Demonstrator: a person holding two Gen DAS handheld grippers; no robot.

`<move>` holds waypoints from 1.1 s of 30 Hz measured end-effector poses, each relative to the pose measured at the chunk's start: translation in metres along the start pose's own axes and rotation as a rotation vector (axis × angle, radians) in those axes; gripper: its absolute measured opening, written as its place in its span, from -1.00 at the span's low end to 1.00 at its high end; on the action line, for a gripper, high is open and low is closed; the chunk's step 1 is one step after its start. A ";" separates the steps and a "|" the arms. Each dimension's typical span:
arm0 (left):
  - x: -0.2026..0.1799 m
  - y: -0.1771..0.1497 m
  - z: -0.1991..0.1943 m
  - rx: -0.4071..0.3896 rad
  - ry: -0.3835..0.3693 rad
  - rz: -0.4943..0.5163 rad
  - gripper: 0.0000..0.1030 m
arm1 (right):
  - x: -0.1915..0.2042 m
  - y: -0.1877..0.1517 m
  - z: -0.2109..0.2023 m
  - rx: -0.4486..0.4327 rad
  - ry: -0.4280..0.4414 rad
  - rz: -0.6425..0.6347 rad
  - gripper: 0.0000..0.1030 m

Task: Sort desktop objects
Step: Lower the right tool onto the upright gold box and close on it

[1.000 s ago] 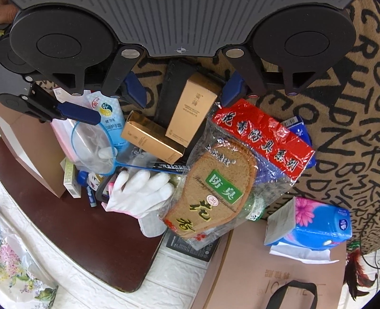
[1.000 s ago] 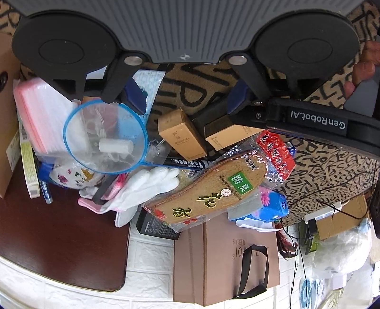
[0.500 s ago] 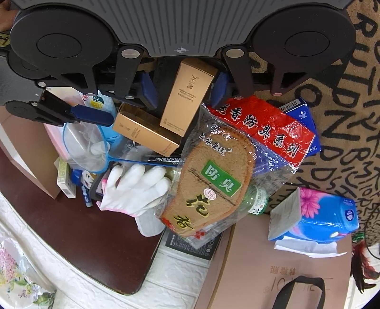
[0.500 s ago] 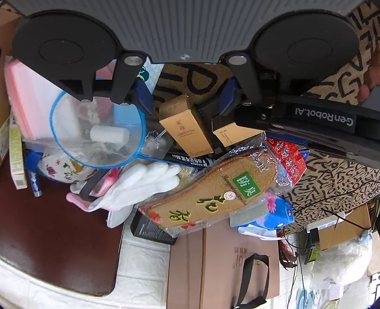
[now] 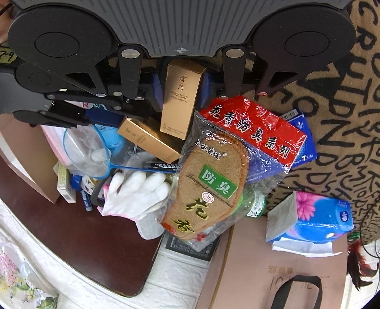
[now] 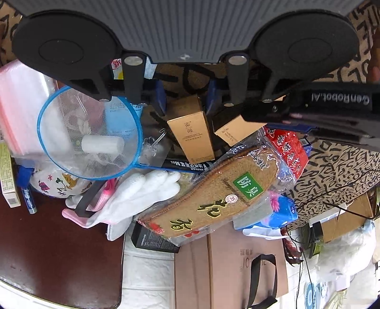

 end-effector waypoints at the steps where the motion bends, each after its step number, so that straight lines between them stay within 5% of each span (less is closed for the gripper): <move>1: 0.000 -0.001 -0.001 0.001 -0.001 -0.002 -0.37 | 0.000 0.000 -0.001 0.001 0.002 -0.001 -0.24; 14: -0.004 -0.008 -0.017 0.011 -0.019 -0.018 -0.39 | 0.000 -0.001 -0.025 -0.007 0.006 0.016 -0.24; 17: -0.005 -0.009 -0.021 0.007 -0.018 -0.021 -0.69 | 0.001 -0.002 -0.030 -0.009 0.009 0.016 -0.24; 33: -0.007 -0.019 -0.032 0.014 -0.032 -0.030 -0.62 | 0.004 -0.014 -0.047 0.006 0.009 0.027 -0.27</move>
Point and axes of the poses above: each gripper's, at about its wrist camera, not at the fingertips, and z roughly the way its jaws point, x to its left, y to its top, the point moved 6 cm from there along z, roughly the way its jaws point, and after that the axes turned 1 degree about y, right-handed, at the moved point
